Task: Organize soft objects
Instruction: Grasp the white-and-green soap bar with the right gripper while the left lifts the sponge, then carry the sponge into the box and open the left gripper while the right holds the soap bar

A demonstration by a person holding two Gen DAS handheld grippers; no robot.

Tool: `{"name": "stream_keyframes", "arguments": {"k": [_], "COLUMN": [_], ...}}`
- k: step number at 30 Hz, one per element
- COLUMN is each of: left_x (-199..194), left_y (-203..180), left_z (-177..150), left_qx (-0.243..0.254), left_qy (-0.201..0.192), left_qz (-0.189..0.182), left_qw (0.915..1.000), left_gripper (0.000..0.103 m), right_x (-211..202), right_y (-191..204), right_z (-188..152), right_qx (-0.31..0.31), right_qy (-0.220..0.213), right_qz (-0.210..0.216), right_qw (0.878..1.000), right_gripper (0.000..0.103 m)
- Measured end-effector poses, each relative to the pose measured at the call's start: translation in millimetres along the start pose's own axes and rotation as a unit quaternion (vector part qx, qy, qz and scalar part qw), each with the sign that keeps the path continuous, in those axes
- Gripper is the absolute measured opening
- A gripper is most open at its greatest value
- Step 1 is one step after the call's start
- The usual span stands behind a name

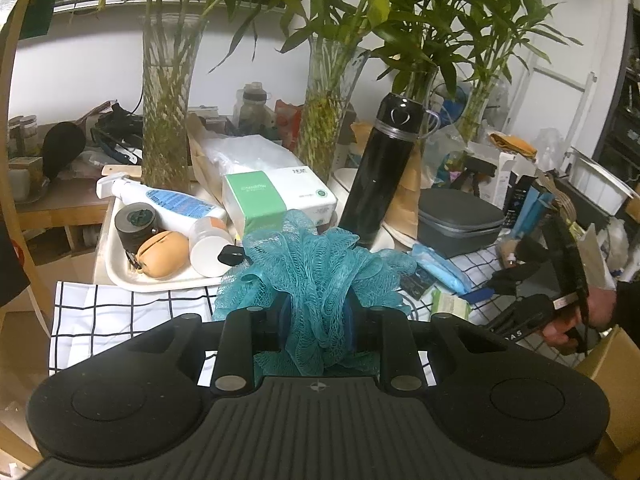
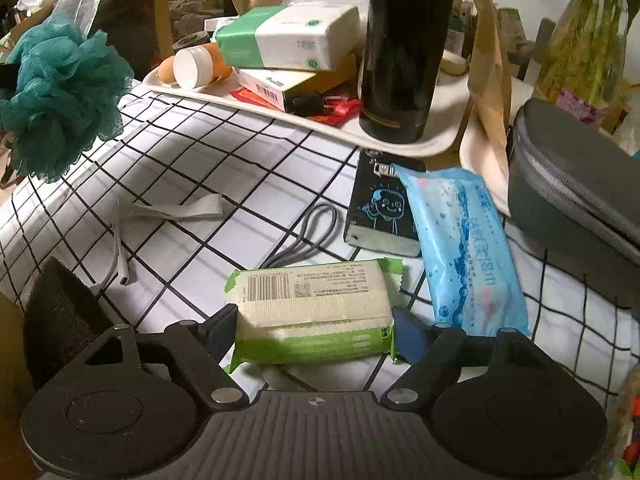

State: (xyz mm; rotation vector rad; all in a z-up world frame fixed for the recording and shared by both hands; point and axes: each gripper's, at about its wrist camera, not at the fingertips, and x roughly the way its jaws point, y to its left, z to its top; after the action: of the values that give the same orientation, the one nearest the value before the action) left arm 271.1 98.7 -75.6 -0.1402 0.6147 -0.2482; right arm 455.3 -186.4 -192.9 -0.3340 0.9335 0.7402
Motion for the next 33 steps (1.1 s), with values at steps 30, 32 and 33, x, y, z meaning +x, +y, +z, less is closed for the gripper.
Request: {"name": "stream_keyframes", "arguments": {"k": [30,32,33], "left_x": [-24.7,-29.0,-31.3], "left_y": [-17.5,-19.3,-20.3], "left_z": [1.6,2.4,2.7], "left_qx": [0.019,0.019,0.019], "left_qy": [-0.041,-0.045,-0.047], "left_qz": [0.010,0.008,0.007], "left_qw": [0.9989,0.9988,0.9987], "left_gripper": [0.025,0.025,0.025], "right_x": [-134.4,-145.0,-150.2], "right_y": [33.4,37.7,40.1], "right_z": [-1.9,-5.2,-6.9], "right_qx": [0.007,0.008,0.009], "right_qy": [-0.120,-0.129,-0.133], "right_qz": [-0.039,-0.038,-0.037], "right_qw": [0.992,0.991,0.990], "right_gripper": [0.082,0.082,0.082]}}
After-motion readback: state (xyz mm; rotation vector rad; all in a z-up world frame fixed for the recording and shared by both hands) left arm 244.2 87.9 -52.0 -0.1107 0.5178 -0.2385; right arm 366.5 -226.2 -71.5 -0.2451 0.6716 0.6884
